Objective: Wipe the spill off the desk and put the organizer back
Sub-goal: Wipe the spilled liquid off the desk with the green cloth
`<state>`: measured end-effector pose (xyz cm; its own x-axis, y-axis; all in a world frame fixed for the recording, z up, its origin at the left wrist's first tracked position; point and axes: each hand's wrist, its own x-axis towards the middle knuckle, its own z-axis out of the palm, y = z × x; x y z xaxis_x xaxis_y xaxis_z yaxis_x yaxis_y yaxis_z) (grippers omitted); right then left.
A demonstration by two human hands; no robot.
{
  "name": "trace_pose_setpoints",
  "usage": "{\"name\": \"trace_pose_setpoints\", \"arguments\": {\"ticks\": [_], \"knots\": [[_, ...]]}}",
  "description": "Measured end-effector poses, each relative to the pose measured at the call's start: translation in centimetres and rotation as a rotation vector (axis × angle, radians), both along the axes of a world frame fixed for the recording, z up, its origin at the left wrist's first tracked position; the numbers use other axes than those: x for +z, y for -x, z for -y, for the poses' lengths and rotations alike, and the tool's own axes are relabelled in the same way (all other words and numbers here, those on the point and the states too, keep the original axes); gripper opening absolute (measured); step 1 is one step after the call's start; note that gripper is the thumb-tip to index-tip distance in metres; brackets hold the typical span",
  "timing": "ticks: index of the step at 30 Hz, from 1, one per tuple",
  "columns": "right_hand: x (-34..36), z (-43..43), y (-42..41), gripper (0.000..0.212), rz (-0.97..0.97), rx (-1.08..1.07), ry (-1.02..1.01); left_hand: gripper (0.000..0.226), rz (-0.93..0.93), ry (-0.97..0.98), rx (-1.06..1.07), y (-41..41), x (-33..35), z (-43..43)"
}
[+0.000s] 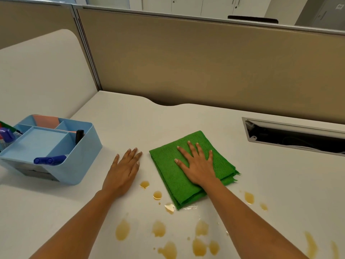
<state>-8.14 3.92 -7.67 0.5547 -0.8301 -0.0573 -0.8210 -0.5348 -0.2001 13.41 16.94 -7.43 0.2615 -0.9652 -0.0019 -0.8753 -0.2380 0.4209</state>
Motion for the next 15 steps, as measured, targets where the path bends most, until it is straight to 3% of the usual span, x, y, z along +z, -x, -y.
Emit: {"name": "trace_pose_setpoints", "arguments": {"ticks": [15], "knots": [[-0.3, -2.3, -3.1, 0.057, 0.006, -0.145, -0.013, 0.043, -0.205, 0.124, 0.077, 0.0, 0.7, -0.7]]}}
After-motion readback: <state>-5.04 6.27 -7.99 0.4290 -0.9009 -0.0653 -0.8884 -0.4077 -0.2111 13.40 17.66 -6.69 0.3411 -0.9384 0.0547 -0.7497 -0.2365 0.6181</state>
